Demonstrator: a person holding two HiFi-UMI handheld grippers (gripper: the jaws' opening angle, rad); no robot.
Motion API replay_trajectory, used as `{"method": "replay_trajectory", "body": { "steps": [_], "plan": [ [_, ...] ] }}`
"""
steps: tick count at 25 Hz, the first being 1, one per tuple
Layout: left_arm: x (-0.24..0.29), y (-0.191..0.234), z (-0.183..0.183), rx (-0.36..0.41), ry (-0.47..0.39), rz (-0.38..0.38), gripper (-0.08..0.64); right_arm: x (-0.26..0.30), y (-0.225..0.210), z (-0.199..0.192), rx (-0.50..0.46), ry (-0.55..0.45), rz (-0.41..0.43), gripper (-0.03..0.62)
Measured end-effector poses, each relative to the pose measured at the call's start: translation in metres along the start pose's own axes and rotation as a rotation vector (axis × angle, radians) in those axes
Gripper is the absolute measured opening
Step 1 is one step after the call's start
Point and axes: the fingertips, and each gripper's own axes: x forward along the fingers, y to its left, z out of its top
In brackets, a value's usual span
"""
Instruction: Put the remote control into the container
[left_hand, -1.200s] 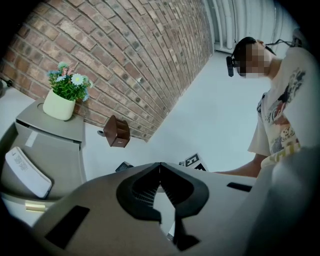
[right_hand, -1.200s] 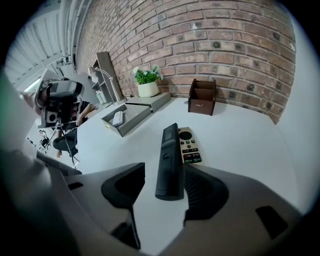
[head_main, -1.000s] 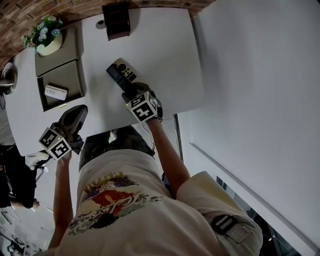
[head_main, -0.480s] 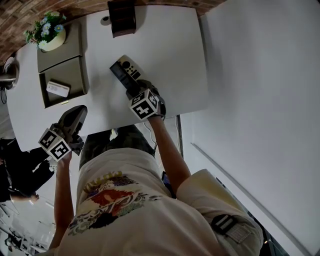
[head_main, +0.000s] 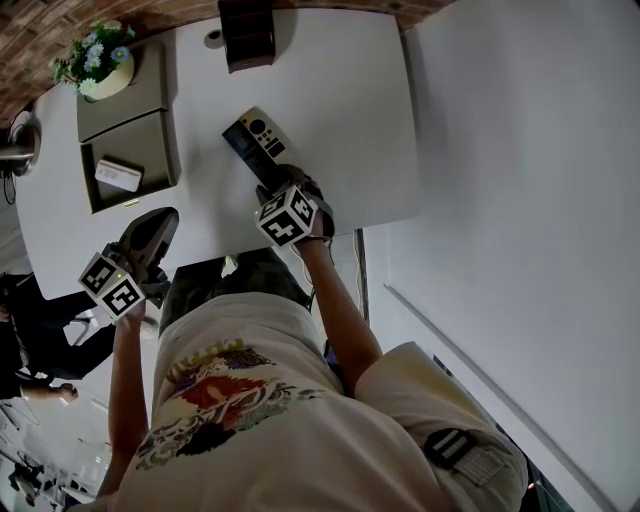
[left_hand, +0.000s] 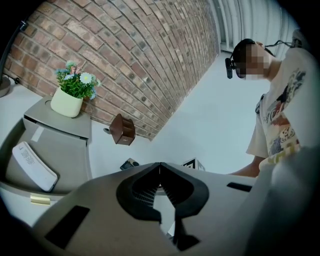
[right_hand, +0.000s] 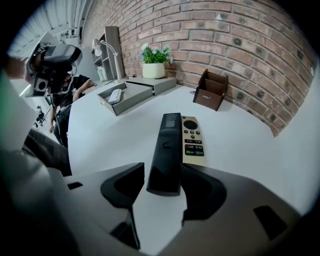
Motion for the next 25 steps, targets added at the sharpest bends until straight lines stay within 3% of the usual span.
{"method": "replay_trajectory", "body": {
  "steps": [5, 10, 17, 25],
  "plan": [
    [-0.002, 0.002, 0.000, 0.001, 0.004, 0.003, 0.005, -0.004, 0.002, -0.016, 0.132, 0.001, 0.018, 0.230],
    [0.000, 0.001, -0.004, -0.003, 0.010, -0.009, 0.005, 0.000, -0.002, -0.017, 0.180, -0.011, 0.025, 0.230],
    [-0.002, -0.002, -0.005, -0.006, 0.012, -0.010, 0.005, 0.008, -0.015, 0.000, 0.170, -0.052, 0.024, 0.253],
    [-0.009, 0.003, -0.004, -0.008, -0.004, 0.011, 0.005, 0.008, -0.001, 0.001, 0.134, -0.022, 0.071, 0.261]
  ]
}}
